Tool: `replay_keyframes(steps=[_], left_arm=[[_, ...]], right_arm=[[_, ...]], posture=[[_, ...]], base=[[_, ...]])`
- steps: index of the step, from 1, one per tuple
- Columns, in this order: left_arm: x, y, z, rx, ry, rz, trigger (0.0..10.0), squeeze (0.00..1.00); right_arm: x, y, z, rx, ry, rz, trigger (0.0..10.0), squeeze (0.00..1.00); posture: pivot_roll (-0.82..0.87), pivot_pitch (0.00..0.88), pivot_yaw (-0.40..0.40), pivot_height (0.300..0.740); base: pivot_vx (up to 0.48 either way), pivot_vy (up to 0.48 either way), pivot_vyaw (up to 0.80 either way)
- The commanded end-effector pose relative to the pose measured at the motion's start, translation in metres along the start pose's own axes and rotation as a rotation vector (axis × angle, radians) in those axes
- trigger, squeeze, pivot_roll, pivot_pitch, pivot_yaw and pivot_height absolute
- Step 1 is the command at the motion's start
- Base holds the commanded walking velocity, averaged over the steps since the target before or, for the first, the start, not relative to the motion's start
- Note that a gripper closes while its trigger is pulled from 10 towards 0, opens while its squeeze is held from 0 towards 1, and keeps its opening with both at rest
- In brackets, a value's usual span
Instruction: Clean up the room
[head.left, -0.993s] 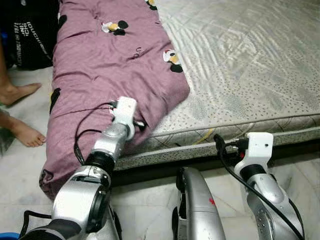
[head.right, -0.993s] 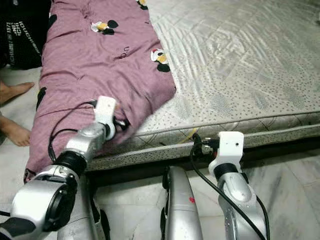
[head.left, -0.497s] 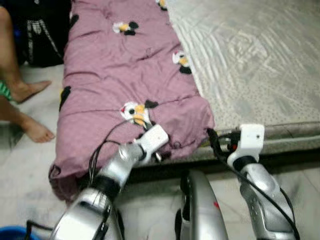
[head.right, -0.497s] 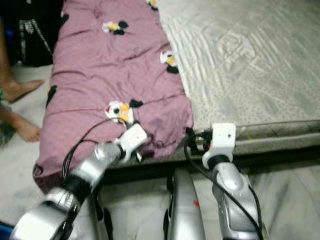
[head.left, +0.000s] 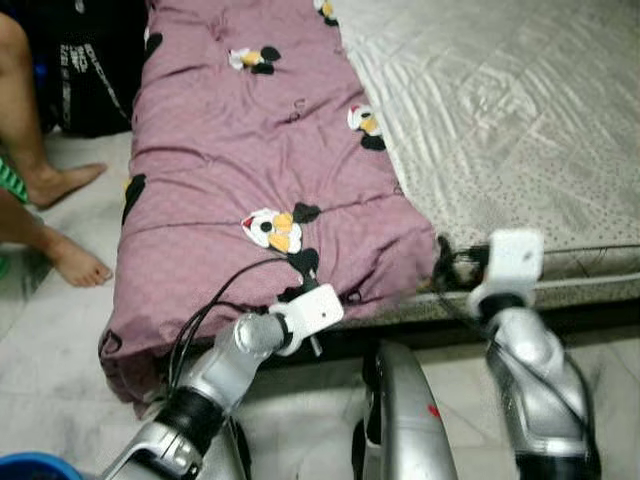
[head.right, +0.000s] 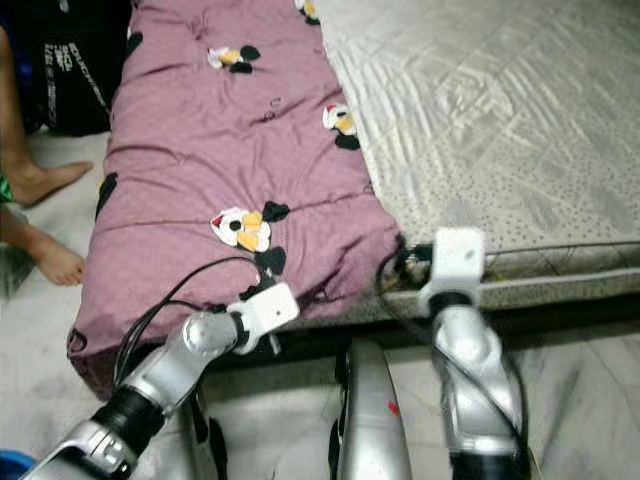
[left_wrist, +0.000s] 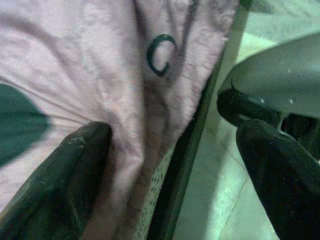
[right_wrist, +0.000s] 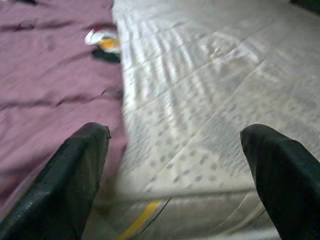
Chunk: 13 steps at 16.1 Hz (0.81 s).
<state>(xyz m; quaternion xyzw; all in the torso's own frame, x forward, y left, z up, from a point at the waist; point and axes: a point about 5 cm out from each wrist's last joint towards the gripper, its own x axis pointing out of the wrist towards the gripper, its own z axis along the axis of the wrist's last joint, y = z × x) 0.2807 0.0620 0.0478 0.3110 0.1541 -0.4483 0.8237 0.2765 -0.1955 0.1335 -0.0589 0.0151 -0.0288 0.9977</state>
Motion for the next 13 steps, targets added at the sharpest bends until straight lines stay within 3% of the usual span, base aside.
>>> replay_keyframes(steps=[1,3,5,6,9,12,13], left_arm=[[-0.004,0.000,-0.003,0.005,0.014,0.010,10.0,0.00],[-0.018,0.014,-0.006,-0.005,0.019,0.085,10.0,0.00],[-0.032,0.030,-0.006,-0.015,0.005,0.173,10.0,0.00],[-0.039,0.037,-0.005,-0.024,-0.018,0.222,10.0,0.00],[-0.065,0.051,0.006,-0.089,-0.135,0.405,10.0,0.00],[-0.093,0.054,0.012,-0.207,-0.237,0.590,10.0,0.00],[-0.108,0.055,0.017,-0.293,-0.290,0.709,10.0,0.00]], right_arm=[[0.001,-0.002,-0.005,0.015,0.035,0.072,10.0,0.00],[-0.011,-0.010,-0.022,-0.029,0.156,0.263,10.0,0.00],[-0.020,-0.037,-0.034,-0.082,0.195,0.210,10.0,0.00],[-0.017,-0.040,-0.032,-0.069,0.176,0.185,10.0,0.00],[0.013,-0.018,-0.011,0.021,0.044,0.149,10.0,0.00],[0.040,0.010,0.010,0.131,-0.059,0.159,10.0,0.00],[0.054,0.028,0.017,0.174,-0.070,0.191,10.0,0.00]], posture=[[-0.11,0.079,-0.037,0.533],[-0.11,0.075,-0.036,0.533],[-0.11,0.074,-0.037,0.533],[-0.11,0.075,-0.037,0.533],[-0.03,0.081,-0.038,0.533],[0.02,0.094,-0.042,0.533],[0.07,0.113,-0.053,0.533]], base=[[0.000,0.000,0.00],[0.000,0.000,0.00],[0.000,0.000,0.00],[0.000,0.000,0.00],[0.000,0.000,0.00],[0.000,0.000,0.00],[0.000,0.000,0.00]])
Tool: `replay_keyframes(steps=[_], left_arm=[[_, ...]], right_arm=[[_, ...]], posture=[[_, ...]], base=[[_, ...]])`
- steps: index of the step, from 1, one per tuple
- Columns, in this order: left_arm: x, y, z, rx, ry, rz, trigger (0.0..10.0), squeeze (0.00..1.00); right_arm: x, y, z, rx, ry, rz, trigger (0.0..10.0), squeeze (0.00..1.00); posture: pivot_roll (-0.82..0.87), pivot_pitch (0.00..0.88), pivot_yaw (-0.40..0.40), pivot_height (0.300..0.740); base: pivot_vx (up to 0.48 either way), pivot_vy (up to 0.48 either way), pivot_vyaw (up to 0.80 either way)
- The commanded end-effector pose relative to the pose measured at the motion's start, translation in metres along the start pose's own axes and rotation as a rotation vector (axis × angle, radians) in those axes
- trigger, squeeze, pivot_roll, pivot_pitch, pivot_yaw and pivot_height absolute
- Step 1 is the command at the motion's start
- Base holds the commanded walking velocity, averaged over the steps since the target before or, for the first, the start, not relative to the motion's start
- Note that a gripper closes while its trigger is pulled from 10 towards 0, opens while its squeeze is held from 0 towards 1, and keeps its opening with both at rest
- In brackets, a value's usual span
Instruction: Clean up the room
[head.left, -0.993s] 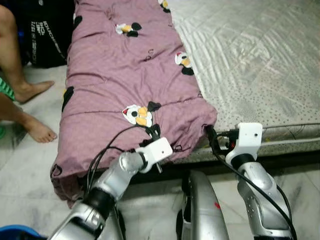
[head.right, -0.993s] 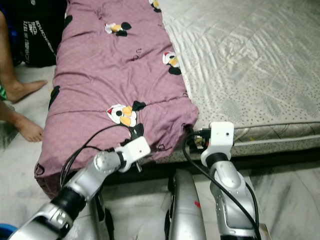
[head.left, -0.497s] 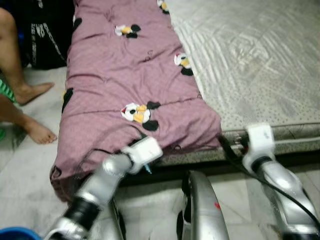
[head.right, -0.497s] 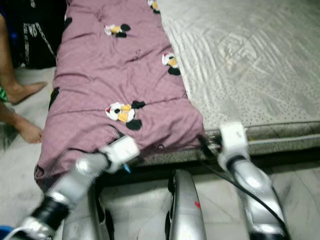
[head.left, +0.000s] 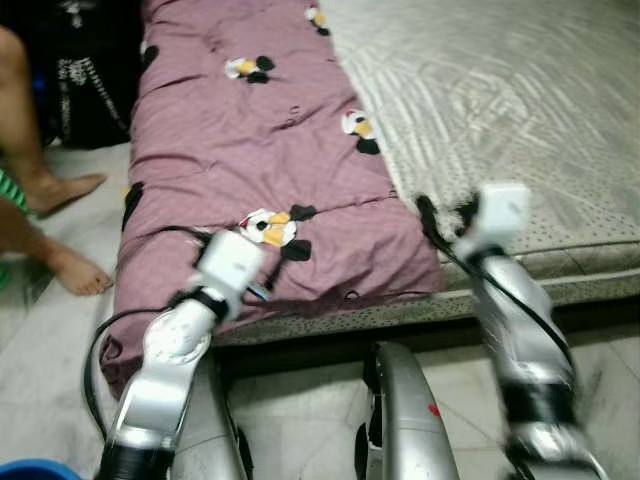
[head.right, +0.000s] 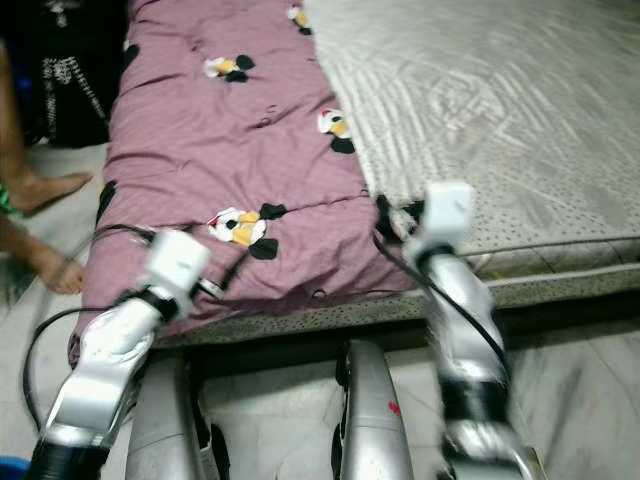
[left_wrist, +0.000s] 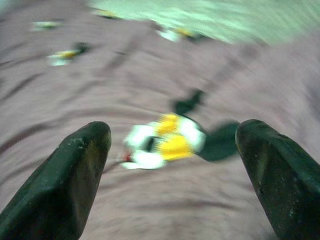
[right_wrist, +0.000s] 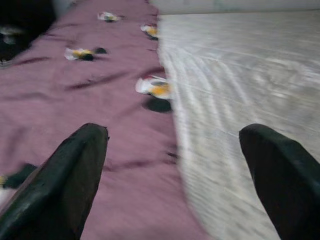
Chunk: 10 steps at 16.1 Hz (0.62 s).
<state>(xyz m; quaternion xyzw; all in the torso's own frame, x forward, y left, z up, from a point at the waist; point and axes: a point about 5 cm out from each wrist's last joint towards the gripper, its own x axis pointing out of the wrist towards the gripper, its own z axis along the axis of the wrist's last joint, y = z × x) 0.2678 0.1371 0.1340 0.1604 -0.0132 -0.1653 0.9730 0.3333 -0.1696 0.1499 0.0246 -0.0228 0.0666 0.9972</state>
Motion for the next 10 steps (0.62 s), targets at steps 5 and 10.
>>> replay_keyframes(steps=[5,10], left_arm=[[-0.049,0.036,-0.003,-0.262,0.028,0.473,10.0,0.00],[-0.061,0.045,-0.002,-0.265,0.070,0.534,10.0,0.00]], right_arm=[[0.041,0.050,-0.030,0.283,0.174,0.038,10.0,0.00],[0.029,0.055,-0.081,0.475,0.434,-0.166,10.0,0.00]], posture=[[0.17,0.149,-0.092,0.533],[0.22,0.162,-0.094,0.533]], base=[[0.000,0.000,0.00],[0.000,0.000,0.00]])
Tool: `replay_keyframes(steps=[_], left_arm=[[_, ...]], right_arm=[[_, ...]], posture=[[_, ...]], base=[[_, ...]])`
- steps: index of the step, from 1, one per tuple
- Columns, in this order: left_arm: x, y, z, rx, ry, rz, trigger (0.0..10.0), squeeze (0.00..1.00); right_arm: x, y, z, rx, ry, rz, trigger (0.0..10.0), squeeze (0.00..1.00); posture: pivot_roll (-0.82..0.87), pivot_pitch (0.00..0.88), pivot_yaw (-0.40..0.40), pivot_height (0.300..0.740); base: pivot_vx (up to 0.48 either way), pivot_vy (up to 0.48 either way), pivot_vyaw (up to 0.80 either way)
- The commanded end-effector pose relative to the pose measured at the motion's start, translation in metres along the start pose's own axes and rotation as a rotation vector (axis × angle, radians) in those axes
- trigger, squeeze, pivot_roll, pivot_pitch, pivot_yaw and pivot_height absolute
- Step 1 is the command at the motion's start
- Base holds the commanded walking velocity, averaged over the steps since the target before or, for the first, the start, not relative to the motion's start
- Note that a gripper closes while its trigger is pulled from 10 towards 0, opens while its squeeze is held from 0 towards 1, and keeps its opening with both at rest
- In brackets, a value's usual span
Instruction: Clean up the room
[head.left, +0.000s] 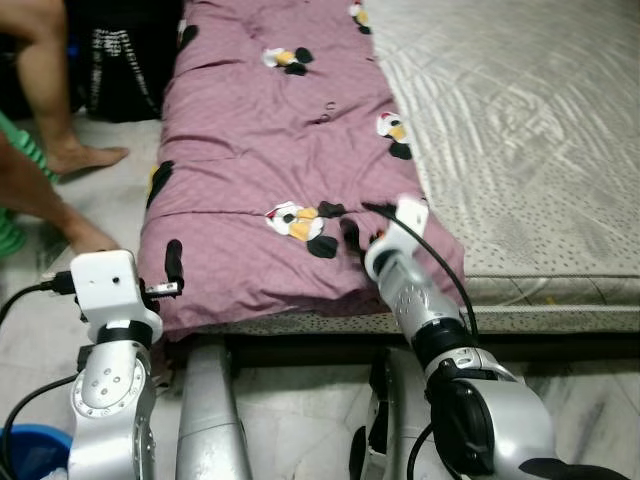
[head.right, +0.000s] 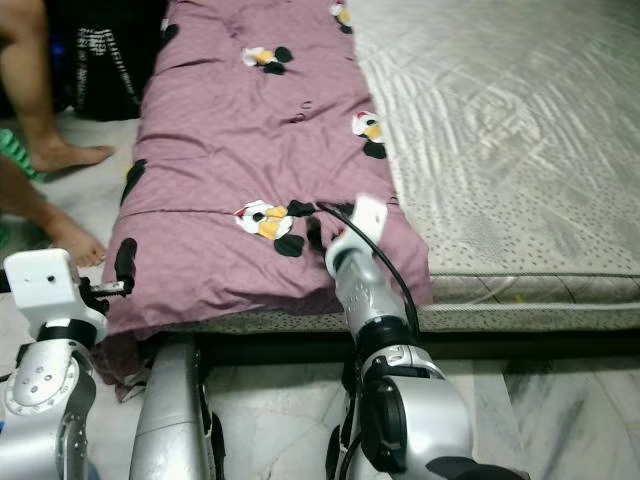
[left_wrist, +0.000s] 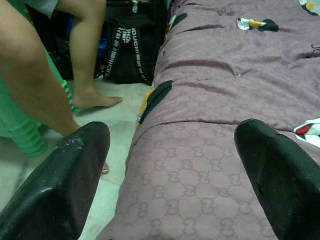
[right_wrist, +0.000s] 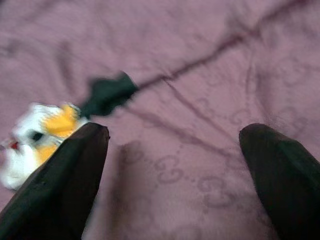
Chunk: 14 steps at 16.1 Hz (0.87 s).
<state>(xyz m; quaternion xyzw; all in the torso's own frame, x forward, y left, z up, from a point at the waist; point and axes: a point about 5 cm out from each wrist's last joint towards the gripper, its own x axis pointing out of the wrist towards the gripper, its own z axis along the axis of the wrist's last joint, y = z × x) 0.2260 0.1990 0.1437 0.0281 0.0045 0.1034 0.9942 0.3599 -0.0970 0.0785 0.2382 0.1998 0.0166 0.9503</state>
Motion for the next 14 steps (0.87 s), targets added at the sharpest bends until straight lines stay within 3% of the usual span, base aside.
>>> replay_keyframes(steps=[1,6,9,11,14], left_arm=[[-0.001,-0.001,0.006,-0.009,-0.014,-0.008,10.0,0.00],[0.002,-0.009,0.008,-0.051,-0.033,-0.049,10.0,0.00],[0.007,-0.014,0.006,-0.047,-0.030,-0.085,10.0,0.00],[0.010,-0.016,0.006,-0.050,-0.028,-0.119,10.0,0.00],[0.013,-0.023,0.002,-0.095,0.000,-0.169,10.0,0.00]], right_arm=[[-0.002,-0.022,-0.003,0.024,0.019,-0.093,10.0,0.00],[-0.022,-0.100,0.009,0.083,-0.075,-0.334,10.0,0.00],[-0.038,-0.127,0.017,0.098,-0.143,-0.405,10.0,0.00],[-0.048,-0.116,0.037,-0.012,-0.293,-0.288,10.0,0.00],[-0.074,-0.066,0.061,-0.339,-0.504,-0.062,10.0,0.00]], posture=[[0.22,0.162,-0.092,0.533],[0.17,0.139,-0.071,0.533],[0.13,0.126,-0.049,0.533],[0.10,0.118,-0.037,0.533],[0.05,0.090,-0.032,0.533]], base=[[0.000,0.000,0.00],[0.000,0.000,0.00],[0.000,0.000,0.00],[0.000,0.000,0.00],[0.000,0.000,0.00]])
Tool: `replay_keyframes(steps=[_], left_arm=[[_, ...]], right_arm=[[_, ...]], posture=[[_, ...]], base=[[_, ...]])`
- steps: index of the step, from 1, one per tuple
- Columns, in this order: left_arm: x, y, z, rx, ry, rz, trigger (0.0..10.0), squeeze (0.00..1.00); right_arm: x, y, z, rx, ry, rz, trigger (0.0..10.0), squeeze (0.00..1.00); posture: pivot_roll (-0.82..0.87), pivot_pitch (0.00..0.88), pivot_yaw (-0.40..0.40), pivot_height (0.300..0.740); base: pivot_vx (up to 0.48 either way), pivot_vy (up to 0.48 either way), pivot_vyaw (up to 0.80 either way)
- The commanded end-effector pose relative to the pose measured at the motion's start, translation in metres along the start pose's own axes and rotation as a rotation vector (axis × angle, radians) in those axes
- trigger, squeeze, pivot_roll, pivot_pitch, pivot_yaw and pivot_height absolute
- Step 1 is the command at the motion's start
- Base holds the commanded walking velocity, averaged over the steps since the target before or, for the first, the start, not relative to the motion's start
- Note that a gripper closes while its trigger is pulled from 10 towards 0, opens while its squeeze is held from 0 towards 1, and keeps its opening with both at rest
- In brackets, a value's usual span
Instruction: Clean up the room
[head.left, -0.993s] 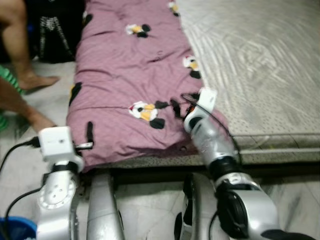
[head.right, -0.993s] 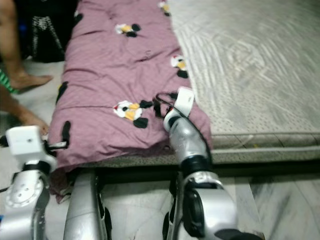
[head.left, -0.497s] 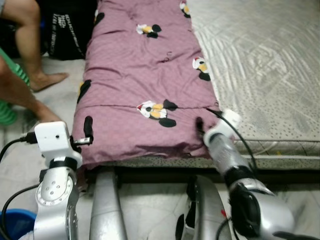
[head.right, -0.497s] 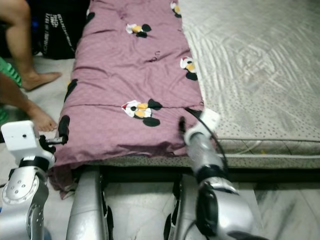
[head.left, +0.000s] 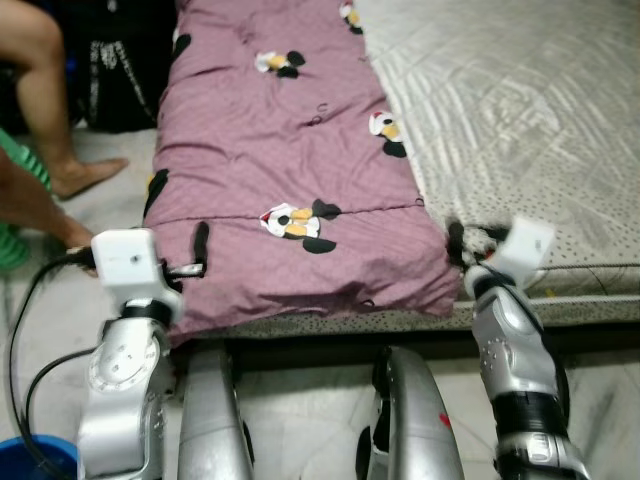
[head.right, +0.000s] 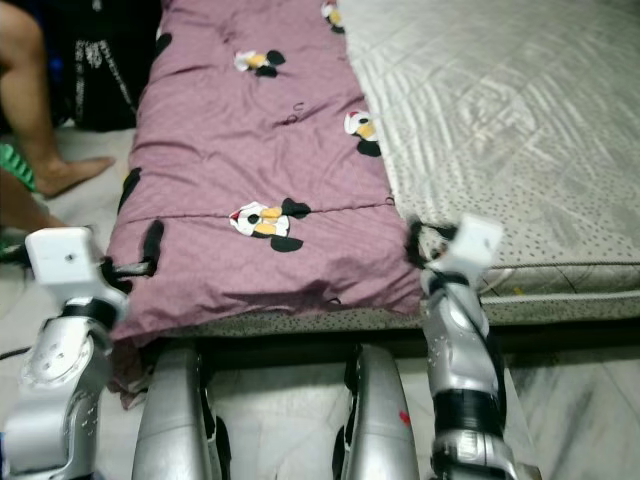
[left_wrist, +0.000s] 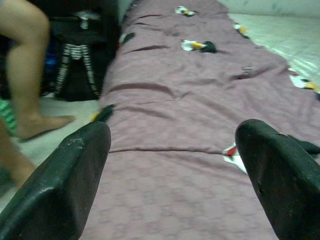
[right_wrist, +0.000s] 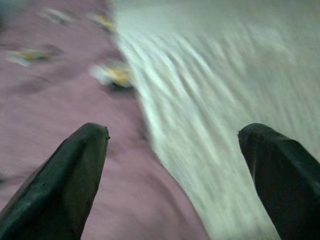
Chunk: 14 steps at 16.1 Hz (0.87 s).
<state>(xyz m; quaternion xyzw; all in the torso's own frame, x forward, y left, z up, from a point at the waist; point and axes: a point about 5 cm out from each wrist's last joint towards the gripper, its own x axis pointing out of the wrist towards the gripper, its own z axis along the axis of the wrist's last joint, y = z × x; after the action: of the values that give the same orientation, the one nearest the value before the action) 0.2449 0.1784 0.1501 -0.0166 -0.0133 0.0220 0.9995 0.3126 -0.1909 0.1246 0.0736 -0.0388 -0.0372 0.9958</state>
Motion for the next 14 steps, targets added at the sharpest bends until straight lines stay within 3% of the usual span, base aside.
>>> replay_keyframes(steps=[1,3,5,14], left_arm=[[-0.001,0.001,-0.008,-0.004,0.032,-0.004,10.0,0.00],[0.002,-0.001,-0.016,-0.001,0.041,0.000,10.0,0.00],[0.011,-0.011,-0.018,-0.021,0.039,-0.042,10.0,0.00],[0.026,-0.040,-0.024,-0.008,0.020,-0.133,10.0,0.00]], right_arm=[[-0.006,0.008,0.009,-0.066,-0.052,0.049,10.0,0.00],[-0.024,0.027,0.016,-0.056,-0.060,0.095,10.0,0.00],[-0.032,0.035,0.011,-0.033,-0.047,0.107,10.0,0.00],[-0.018,0.036,0.028,-0.051,-0.074,0.086,10.0,0.00]], posture=[[0.04,0.074,-0.031,0.533],[0.00,0.031,-0.024,0.533],[-0.01,0.000,-0.013,0.543],[-0.04,0.000,-0.013,0.643]], base=[[0.000,0.000,0.00],[0.000,0.000,0.00],[0.000,0.000,0.00],[0.000,0.000,0.00]])
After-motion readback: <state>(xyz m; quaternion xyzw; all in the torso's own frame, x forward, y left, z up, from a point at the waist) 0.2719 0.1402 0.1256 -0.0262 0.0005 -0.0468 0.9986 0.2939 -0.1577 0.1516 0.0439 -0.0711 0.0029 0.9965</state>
